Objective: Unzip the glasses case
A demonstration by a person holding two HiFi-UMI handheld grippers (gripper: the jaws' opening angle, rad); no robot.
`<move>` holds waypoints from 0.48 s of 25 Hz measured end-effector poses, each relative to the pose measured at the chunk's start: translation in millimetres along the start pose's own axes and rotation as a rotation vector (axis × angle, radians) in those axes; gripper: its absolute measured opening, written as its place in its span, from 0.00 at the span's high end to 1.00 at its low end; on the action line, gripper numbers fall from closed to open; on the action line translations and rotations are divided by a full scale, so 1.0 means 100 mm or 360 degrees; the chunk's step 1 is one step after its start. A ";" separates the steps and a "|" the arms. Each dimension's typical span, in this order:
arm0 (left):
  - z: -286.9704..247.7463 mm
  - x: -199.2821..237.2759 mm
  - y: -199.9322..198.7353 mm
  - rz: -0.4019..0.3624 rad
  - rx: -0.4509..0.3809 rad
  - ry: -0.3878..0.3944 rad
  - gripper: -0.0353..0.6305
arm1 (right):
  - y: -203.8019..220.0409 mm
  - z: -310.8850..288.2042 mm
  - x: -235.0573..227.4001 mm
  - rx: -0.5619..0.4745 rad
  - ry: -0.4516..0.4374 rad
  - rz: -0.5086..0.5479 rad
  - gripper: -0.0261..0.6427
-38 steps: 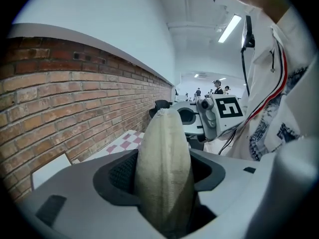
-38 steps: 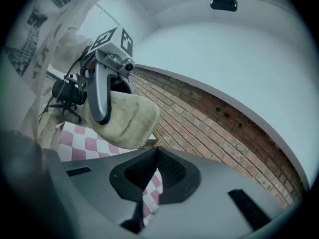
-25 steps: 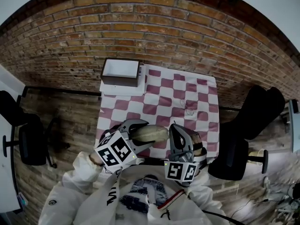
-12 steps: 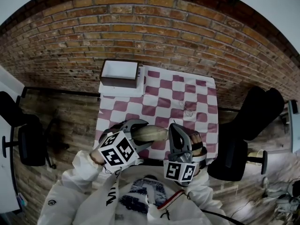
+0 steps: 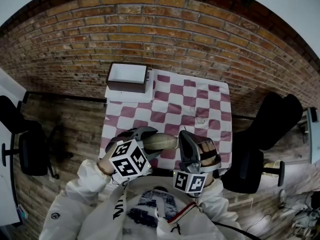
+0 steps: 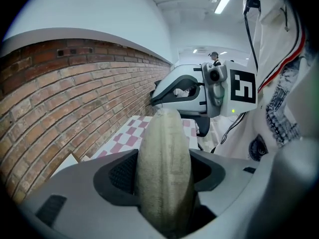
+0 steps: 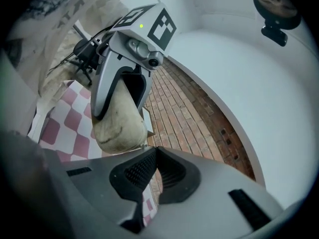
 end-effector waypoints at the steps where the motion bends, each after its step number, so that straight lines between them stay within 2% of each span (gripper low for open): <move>1: -0.01 -0.01 0.00 0.0000 0.0013 -0.0001 0.52 | 0.00 0.00 0.01 0.0001 -0.0007 0.0019 0.94; 12: -0.11 -0.04 0.05 -0.0053 0.0183 0.0000 0.52 | 0.01 0.01 0.10 0.0020 -0.0036 0.0223 0.94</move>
Point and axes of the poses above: the fingertips, and each gripper's own axes: z backward along the fingers, x to its left, y out of its underside, the point moved 5 cm from there along z, backward along the fingers, and after that the axes turned 6 degrees about -x, right-handed, at the moved point
